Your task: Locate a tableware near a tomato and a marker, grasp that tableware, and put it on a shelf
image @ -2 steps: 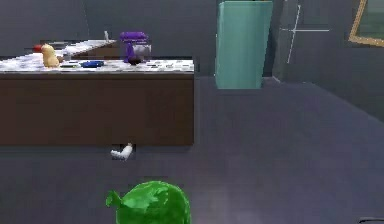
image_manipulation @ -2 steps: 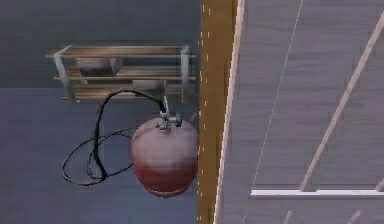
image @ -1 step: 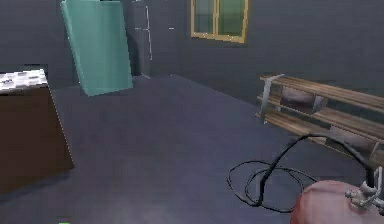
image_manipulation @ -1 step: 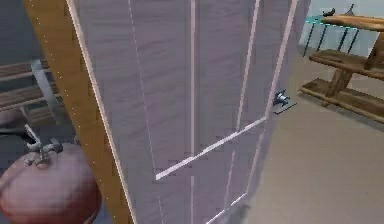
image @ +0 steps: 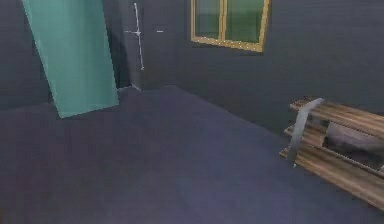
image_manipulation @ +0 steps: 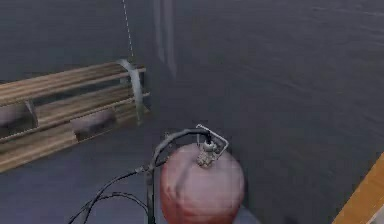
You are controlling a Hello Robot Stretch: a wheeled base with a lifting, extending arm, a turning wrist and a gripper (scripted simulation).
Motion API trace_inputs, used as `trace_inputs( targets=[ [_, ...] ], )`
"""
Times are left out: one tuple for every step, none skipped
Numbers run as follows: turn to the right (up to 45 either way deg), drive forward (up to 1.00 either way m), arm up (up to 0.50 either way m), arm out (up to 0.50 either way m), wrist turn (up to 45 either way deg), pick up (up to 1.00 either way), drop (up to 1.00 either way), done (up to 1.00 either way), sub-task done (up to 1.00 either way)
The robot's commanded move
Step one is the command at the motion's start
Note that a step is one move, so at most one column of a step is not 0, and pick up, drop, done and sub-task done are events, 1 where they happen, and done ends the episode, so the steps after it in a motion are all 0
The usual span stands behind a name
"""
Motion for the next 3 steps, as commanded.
trace_inputs(
  targets=[
    [-33.0, 0.00, 0.00, 0.00, 0.0, 0.00, 0.00, 0.00, 0.00],
    [0.0, 1.00, 0.00, 0.00, 0.0, 0.00, 0.00, 0.00, 0.00],
    [0.0, 1.00, 0.00, 0.00, 0.0, 0.00, 0.00, 0.00, 0.00]
  ],
)
